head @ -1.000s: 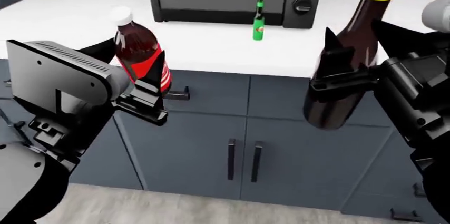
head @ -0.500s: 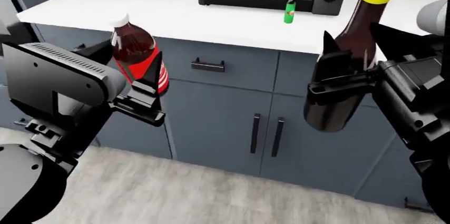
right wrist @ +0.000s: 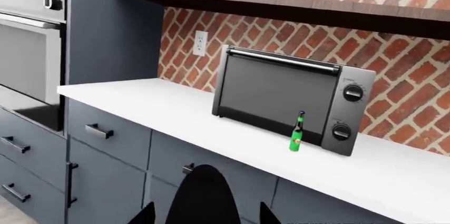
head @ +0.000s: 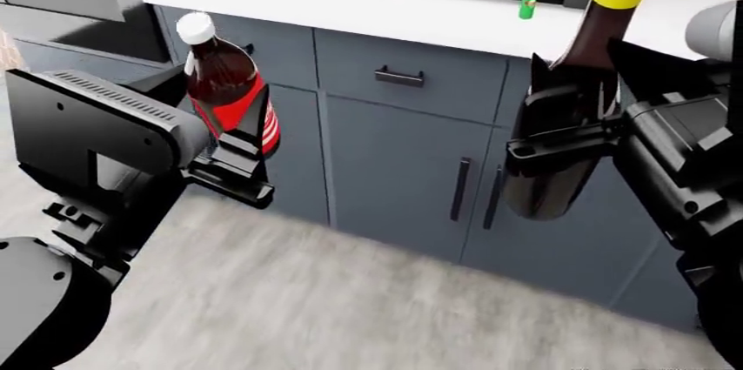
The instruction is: Move the drinks to the dining counter.
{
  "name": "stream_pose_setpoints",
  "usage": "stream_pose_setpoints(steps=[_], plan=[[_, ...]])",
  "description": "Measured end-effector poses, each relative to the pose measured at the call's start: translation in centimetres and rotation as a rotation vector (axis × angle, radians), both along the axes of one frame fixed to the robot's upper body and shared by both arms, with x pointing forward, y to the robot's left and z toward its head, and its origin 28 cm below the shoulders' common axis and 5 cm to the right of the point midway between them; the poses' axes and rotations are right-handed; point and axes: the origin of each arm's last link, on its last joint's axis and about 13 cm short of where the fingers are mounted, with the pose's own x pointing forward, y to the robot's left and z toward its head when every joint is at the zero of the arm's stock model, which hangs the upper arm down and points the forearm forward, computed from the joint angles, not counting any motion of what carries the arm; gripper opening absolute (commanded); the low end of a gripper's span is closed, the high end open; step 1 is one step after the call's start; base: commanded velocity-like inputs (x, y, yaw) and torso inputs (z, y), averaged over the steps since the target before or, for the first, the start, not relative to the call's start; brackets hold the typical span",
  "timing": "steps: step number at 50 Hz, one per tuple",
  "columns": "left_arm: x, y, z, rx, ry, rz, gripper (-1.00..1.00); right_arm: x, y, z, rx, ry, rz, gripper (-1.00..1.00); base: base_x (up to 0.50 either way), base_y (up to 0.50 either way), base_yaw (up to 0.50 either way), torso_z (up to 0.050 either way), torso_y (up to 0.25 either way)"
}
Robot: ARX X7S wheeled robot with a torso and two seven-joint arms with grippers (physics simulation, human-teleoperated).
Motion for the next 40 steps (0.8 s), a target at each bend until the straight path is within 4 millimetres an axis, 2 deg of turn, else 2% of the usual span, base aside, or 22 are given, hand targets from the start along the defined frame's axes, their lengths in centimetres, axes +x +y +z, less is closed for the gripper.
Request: stream_pose_setpoints(steps=[40], plan=[[-0.11, 0.09, 0.03, -0.004, -0.001, 0.0, -1.0, -0.03, 0.1, -0.02, -0.007, 0.004, 0.021, -1.0, -0.39, -0.19, 0.41, 0.001, 0.001]])
